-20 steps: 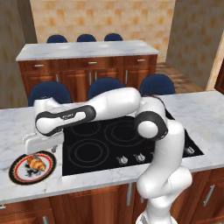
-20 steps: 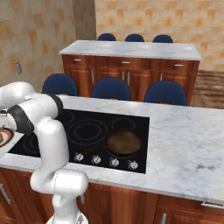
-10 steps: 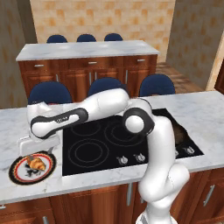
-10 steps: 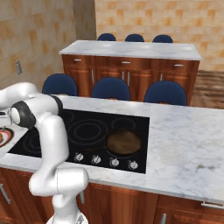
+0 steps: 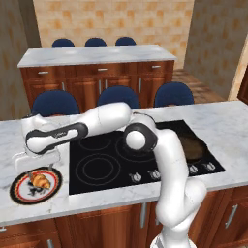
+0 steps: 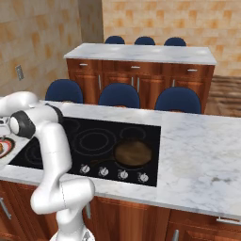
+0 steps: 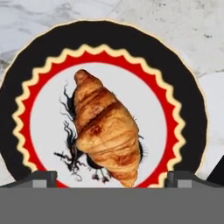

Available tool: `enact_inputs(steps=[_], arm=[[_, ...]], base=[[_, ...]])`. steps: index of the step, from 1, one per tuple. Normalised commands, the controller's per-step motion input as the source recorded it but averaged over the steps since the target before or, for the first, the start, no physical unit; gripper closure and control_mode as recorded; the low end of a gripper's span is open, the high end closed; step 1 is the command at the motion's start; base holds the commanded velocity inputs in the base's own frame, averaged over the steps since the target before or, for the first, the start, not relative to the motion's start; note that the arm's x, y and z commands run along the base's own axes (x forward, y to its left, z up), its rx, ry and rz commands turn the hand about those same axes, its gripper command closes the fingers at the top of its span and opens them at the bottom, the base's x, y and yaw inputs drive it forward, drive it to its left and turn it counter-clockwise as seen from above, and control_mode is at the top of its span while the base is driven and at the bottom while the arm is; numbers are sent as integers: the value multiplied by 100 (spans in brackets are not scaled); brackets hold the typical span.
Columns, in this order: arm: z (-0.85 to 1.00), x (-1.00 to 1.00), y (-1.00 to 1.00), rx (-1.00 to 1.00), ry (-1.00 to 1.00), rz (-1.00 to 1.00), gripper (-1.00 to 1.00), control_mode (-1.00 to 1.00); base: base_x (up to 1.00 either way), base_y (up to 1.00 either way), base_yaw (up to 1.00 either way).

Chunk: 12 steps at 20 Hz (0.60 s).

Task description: Pick the croissant and place it on the pan. Then turn on the stove to warm the croissant.

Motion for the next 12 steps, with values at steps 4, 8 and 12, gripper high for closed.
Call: enact_inputs(steps=[4,8,12], arm=[[-24,10,2,-4,0,-4,-100,-100],[-32,0,3,-1,2,-1,-100,-100],[-23,0,0,0,0,-1,-100,-100]], base=[[0,0,0],[0,0,0],[0,0,0]])
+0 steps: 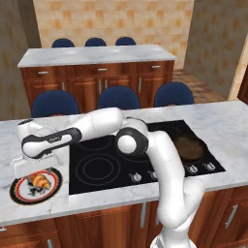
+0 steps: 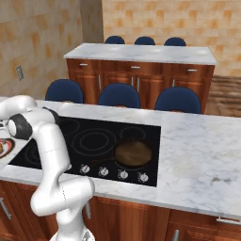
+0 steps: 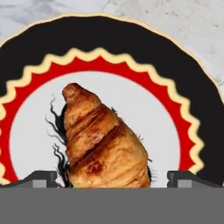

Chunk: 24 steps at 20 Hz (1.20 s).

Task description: Pick the croissant and place it on the pan. Then turn on the stove to warm the croissant.

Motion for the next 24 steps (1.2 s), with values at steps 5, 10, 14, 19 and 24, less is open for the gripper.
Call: enact_inputs(steps=[5,10,14,19,24], arm=[[-31,0,0,-2,0,-1,-100,-100],[-26,2,3,-4,0,0,-100,-100],[-14,0,18,-4,0,0,100,-100],[72,-9,0,0,-19,0,100,-100],[98,-24,-20,0,-34,0,100,-100]], base=[[0,0,0],[0,0,0],[0,0,0],[0,0,0],[0,0,0]])
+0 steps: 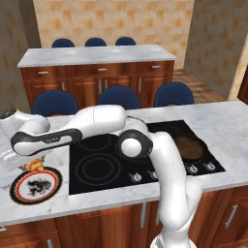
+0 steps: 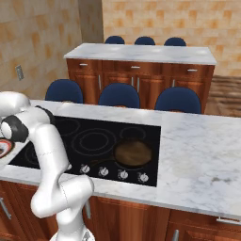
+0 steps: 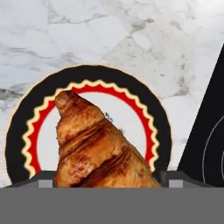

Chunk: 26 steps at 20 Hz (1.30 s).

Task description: Pick the croissant and place it on the pan. Then turn on the stove to warm the croissant.

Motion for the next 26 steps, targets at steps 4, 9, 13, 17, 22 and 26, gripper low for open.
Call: enact_inputs(steps=[4,9,13,17,22,26], arm=[[100,-25,-49,0,-34,0,100,-100],[95,-31,-66,4,-32,0,100,-100],[60,-15,-92,15,-21,0,100,-100],[1,0,-11,1,0,0,100,-100],[66,-18,-90,8,-9,1,100,-100],[67,-45,-95,13,-10,3,100,-100]], base=[[0,0,0],[0,0,0],[0,0,0],[0,0,0],[0,0,0],[0,0,0]])
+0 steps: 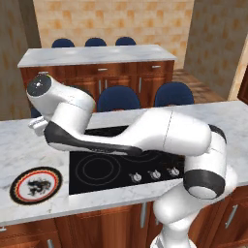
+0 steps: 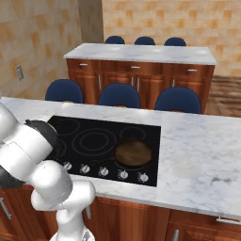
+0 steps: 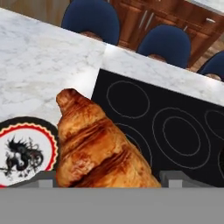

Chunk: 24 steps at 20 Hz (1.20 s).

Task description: Pick the croissant and place it on the pan. Then turn on the stove to warm the croissant.

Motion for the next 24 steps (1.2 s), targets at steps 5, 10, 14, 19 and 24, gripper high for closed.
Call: enact_inputs(steps=[5,10,14,19,24], arm=[[3,-52,-100,10,-1,5,100,-100],[0,-52,-100,8,-1,6,100,-100],[2,-40,-100,10,-4,7,100,-100],[34,-27,-100,8,-12,6,100,-100],[40,-16,-100,8,-12,3,100,-100]], base=[[0,0,0],[0,0,0],[0,0,0],[0,0,0],[0,0,0]])
